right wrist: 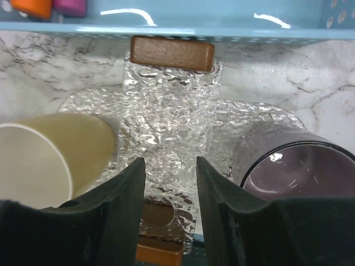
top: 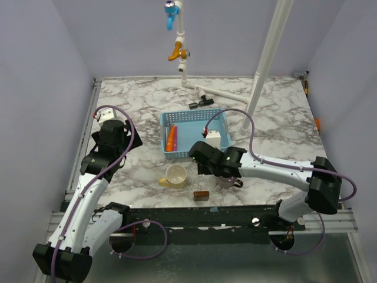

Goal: Prepare toiletry sets of a toothbrush and toothpaste on the tray

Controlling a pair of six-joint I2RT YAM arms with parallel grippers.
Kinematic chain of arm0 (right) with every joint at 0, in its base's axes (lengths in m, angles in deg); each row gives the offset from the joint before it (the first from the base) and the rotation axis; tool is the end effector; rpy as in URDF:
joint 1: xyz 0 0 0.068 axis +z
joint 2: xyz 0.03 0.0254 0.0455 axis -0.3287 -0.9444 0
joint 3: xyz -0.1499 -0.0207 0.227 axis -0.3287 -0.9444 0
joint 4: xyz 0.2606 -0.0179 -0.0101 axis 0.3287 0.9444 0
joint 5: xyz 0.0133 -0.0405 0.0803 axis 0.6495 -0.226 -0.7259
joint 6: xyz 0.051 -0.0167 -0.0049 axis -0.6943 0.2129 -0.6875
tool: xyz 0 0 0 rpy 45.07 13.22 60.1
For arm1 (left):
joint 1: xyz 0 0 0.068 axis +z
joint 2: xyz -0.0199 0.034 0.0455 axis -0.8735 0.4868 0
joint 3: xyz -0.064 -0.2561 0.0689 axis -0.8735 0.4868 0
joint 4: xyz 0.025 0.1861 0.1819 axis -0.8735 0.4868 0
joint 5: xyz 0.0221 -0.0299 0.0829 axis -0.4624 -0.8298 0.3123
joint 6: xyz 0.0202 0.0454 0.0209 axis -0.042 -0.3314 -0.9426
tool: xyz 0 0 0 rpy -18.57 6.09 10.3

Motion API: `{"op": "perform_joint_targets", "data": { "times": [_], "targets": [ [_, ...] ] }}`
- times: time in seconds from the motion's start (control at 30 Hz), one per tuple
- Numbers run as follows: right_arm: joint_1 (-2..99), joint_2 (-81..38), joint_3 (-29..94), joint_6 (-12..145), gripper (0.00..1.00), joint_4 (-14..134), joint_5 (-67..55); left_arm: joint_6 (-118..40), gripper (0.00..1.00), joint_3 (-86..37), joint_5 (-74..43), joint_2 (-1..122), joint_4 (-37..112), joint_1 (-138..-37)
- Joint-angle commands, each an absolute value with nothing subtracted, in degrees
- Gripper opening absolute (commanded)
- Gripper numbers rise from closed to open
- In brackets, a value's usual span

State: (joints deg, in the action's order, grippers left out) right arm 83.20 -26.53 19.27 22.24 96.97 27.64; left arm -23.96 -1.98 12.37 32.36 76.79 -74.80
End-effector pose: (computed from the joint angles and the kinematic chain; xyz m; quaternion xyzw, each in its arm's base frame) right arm 0.1462 0.2639 0.2424 -0.0513 0.9430 0.0896 0.3163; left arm 0.1698 -0.0298 0.3144 -0.1752 0.8614 -0.0160 0.4764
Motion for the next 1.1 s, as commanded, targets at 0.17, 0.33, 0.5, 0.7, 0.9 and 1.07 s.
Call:
{"op": "perform_joint_targets", "data": {
  "times": [0.17,0.33,0.5,0.7,0.9,1.07],
  "targets": [
    [83.0,-26.9,27.2,27.4,0.48,101.3,32.5,-24.4,0.99,-3.1,12.1,32.4,76.5,-74.5],
    [82.9,-29.8,32.3,30.2,0.49,101.7,33.6,-24.9,0.99,-2.9,10.4,32.6,76.2,-74.5],
    [81.9,-35.2,39.2,32.9,0.50,100.8,33.1,-25.3,0.99,-3.0,9.6,32.5,76.2,-74.5],
    [78.8,-41.5,44.7,34.3,0.53,96.8,28.7,-25.7,0.99,-2.6,9.2,32.1,75.8,-74.5],
    [75.6,-48.4,49.6,33.1,0.55,93.9,24.8,-25.7,0.99,-2.6,8.4,32.1,75.7,-74.5],
    [74.1,-54.1,53.6,32.3,0.56,92.8,23.8,-25.6,0.99,-2.6,7.9,32.1,75.5,-74.5]
  ]
}}
